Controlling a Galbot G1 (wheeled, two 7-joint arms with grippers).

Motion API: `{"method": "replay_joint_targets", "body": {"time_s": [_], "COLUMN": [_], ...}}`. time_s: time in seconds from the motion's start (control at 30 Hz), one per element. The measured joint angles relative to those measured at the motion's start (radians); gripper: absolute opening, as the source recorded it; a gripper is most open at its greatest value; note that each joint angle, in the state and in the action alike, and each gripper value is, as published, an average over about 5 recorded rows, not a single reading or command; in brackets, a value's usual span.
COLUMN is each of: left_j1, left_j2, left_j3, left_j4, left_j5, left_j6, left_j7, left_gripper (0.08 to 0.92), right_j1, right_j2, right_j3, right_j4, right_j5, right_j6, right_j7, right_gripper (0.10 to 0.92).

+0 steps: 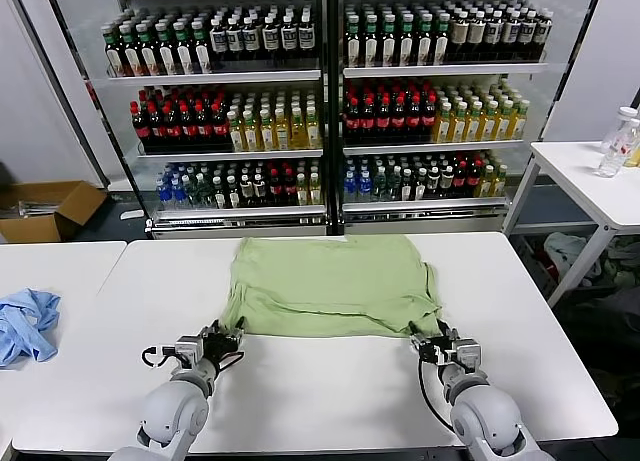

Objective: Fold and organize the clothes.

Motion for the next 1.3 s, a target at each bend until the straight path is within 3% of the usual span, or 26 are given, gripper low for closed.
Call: {"method": "replay_joint_targets", "body": {"time_s": [0.23,0.37,0.47,0.97,1.1,1.3], "left_j1": [0.011,0.039,0.078,0.438,0.538,0.627], "left_j2": [0.008,0.012,0.010,-0.020,-0.018,-0.007], "left_j3": [-0.019,-0.037,-0.056,-0.193,-0.220,-0.261], "left_j4": [-0.008,-0.039,-0.078,-0.411,-0.488,-0.578], "left_j5": [-0.071,-0.098,-0.112,-0.106,-0.065,0.020], "left_j6": [0.000,0.000,0.002,0.013,0.025,0.041], "left_j7": [0.016,0.021,0.021,0.019,0.022,0.013], "left_gripper": [0.110,0.096,0.096,0.101,0.179,0.352], "right_j1": [-0.027,-0.073,-0.122,-0.484,-0.540,-0.567], "right_j2": [-0.017,-0.034,-0.048,-0.053,-0.052,-0.049], "right_j3": [0.012,0.029,0.050,0.197,0.216,0.244], "right_j4": [0.023,0.064,0.107,0.381,0.436,0.495], "right_j5": [0.016,0.015,0.008,-0.109,-0.147,-0.168], "right_j6": [0.001,0.007,0.008,0.027,0.015,0.018], "right_j7": [-0.011,-0.019,-0.022,-0.050,-0.061,-0.064], "right_gripper": [0.256,0.149,0.122,0.125,0.179,0.352]}}
